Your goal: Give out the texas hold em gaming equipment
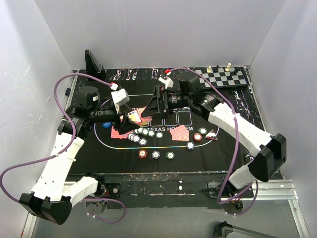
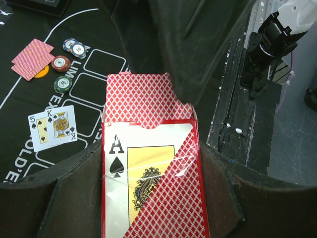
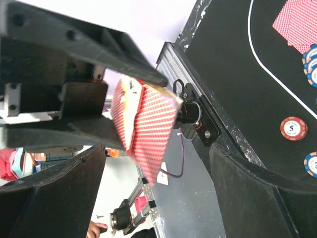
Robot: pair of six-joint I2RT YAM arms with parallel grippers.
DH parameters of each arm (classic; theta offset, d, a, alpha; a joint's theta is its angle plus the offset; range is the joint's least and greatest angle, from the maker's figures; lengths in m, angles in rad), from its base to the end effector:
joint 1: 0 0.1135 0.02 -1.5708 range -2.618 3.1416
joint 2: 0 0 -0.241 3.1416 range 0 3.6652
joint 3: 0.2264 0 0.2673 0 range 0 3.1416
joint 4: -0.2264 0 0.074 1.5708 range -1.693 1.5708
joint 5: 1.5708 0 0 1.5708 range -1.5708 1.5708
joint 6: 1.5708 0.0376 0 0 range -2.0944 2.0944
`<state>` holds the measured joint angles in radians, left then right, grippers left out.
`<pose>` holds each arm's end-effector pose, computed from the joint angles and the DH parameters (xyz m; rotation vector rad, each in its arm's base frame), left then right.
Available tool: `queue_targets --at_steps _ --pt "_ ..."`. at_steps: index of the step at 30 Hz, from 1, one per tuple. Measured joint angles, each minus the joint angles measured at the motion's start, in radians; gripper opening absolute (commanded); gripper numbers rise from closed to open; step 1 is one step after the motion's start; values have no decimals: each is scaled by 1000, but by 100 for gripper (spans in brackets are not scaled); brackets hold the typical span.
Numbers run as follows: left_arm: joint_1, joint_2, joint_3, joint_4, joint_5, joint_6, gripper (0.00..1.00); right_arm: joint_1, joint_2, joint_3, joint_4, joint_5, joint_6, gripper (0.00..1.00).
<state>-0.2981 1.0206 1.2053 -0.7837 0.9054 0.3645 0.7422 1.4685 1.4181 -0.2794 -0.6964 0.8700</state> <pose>0.2009 -0.0927 0.3709 1.1260 1.7084 -0.9286 0.2460 0.2583 0.3667 -0.4219 2.1947 1.6593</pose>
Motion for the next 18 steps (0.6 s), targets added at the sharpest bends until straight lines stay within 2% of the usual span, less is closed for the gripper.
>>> queue_targets --at_steps 2,11,13,18 --pt "0 2 1 3 0 0 0 4 30 0 3 -2 13 90" --pt "0 2 6 8 7 -6 0 4 74 -9 79 -29 79 61" --pt "0 2 6 8 8 -6 0 4 76 -14 103 -40 95 52" --pt "0 2 6 7 8 -6 0 4 76 -29 132 -61 124 41"
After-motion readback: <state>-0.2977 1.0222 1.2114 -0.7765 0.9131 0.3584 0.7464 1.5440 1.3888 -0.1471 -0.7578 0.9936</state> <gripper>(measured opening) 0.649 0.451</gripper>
